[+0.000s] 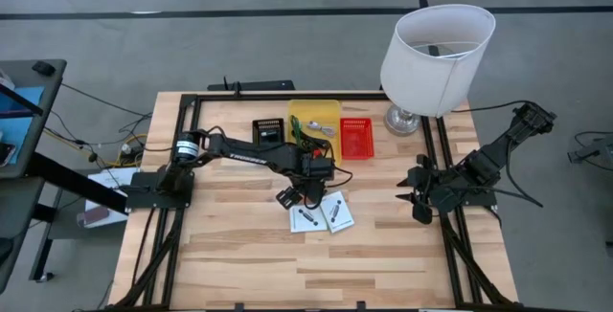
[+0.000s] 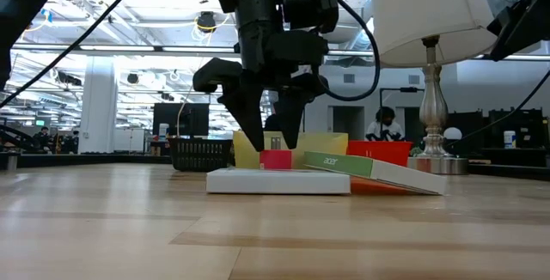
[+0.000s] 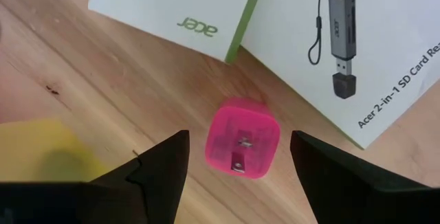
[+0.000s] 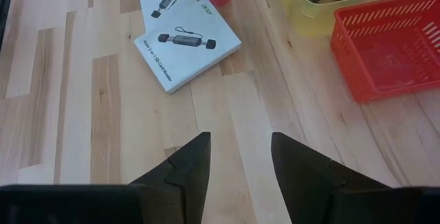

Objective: Pick and place items into bin
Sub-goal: Put the pink charger adapter into the black bin

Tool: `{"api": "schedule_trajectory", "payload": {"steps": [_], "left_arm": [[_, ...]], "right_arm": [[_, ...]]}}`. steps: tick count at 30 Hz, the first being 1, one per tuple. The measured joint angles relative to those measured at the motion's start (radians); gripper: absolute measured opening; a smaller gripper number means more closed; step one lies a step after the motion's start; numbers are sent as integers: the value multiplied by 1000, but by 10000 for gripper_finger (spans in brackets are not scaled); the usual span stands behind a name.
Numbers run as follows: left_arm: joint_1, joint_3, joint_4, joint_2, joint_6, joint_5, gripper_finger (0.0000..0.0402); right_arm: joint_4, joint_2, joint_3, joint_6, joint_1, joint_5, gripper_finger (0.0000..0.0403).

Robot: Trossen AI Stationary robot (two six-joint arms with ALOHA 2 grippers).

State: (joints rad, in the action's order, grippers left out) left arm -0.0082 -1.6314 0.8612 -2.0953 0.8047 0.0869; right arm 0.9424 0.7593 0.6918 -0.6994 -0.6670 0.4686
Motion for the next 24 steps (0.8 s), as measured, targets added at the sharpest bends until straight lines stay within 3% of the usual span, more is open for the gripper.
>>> {"api": "schedule_trajectory", "payload": {"steps": [17, 24], "left_arm": [[4, -2, -14, -18, -3, 23, 248], [21, 1, -3, -49, -30, 83, 248]], "right_arm": [[0, 11, 0, 1, 0, 0, 148], [0, 71, 0, 1, 0, 0, 150]]}}
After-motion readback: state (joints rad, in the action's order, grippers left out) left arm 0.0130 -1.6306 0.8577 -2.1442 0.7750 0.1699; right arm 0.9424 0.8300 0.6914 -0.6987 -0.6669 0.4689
